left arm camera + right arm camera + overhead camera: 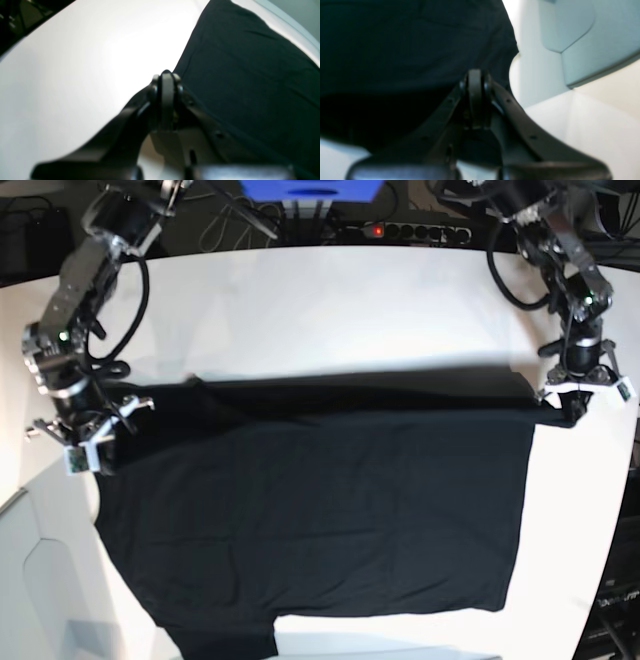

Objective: Fold the T-shirt properly
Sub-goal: 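Lift the shoulder edge with both grippers and pull it toward the hem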

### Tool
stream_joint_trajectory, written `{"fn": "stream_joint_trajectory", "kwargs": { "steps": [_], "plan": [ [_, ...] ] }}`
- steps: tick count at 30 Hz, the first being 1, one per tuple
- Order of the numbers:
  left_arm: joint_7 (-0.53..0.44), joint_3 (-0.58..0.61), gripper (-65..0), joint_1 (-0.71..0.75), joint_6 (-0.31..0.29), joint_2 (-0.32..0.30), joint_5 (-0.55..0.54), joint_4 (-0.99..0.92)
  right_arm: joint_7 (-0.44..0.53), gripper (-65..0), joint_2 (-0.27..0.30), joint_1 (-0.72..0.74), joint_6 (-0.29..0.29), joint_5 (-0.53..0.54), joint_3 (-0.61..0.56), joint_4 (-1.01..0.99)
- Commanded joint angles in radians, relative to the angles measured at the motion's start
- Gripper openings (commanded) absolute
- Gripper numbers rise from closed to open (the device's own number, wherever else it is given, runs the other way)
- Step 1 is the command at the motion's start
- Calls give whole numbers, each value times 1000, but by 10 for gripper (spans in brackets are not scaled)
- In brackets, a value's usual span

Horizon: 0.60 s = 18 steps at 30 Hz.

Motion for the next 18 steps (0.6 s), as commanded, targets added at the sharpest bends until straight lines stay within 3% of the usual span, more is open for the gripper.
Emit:
{"fn": "stream_joint_trajectory", "kwargs": {
  "steps": [1, 8, 18],
  "plan": [
    [-27, -3, -650, -22, 2, -20, -3, 1, 29, -650, 17, 39, 9, 13, -12, -8],
    [-27, 43, -650, -133, 2, -52, -3, -124, 35, -650, 71, 189, 9, 13, -90, -209],
    [-31, 49, -650, -205, 1, -63, -3, -244, 40, -650, 106, 349, 9, 12, -101, -422]
  ]
}}
